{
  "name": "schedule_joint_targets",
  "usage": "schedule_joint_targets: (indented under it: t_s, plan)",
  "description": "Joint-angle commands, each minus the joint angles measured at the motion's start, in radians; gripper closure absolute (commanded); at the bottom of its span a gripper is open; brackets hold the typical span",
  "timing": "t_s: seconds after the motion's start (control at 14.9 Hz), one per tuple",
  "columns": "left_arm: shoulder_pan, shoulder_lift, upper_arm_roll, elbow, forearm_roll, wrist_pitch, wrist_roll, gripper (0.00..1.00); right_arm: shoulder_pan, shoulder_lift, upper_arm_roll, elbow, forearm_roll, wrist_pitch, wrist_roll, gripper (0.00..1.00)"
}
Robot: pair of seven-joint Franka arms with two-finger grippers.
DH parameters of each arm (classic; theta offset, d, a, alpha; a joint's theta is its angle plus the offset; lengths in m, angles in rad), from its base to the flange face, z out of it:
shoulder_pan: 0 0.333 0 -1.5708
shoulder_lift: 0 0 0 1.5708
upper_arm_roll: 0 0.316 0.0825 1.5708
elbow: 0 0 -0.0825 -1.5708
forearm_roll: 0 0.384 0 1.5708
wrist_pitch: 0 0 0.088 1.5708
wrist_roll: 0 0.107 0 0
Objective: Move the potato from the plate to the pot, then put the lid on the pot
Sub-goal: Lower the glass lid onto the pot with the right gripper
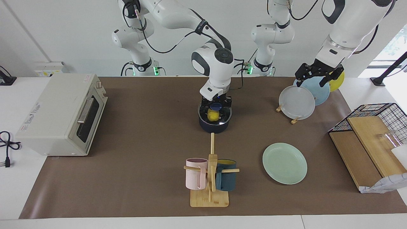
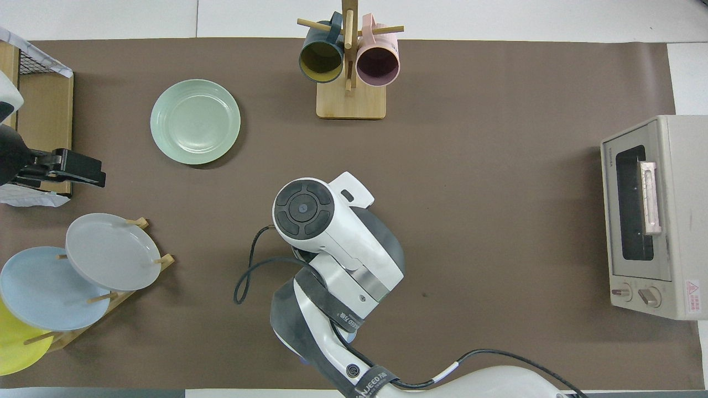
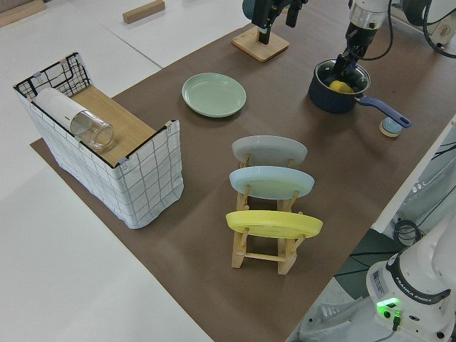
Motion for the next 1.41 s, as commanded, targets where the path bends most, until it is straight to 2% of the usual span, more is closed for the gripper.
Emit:
schedule_joint_targets:
  t_s: [0.0,0.33,0.67,1.0,1.14,1.34]
  plan:
    - [0.021,-0.025,-0.011,-0.026,0.014,0.006,-0.009,0.00,-0.006,-0.018,0.007,-0.026,-0.007,0.026,-0.020,0.00]
    - [0.021,-0.025,-0.009,-0.026,0.014,0.007,-0.009,0.00,-0.020,-0.017,0.005,0.061,0.006,-0.014,-0.014,0.00]
    - [0.022,-0.025,-0.009,-0.026,0.014,0.007,-0.009,0.00,-0.024,-0.019,0.000,0.077,0.014,-0.011,-0.011,0.00]
    - [0.021,-0.025,-0.009,-0.026,0.014,0.007,-0.009,0.00,-0.113,-0.033,0.004,0.156,0.008,-0.103,-0.038,0.00]
    - [0.021,-0.025,-0.009,-0.026,0.014,0.007,-0.009,0.00,-0.159,-0.039,-0.003,0.208,0.000,-0.175,-0.129,0.00]
    - [0.021,-0.025,-0.009,-0.026,0.014,0.007,-0.009,0.00,-0.280,-0.088,-0.007,0.223,-0.006,-0.258,-0.314,0.00]
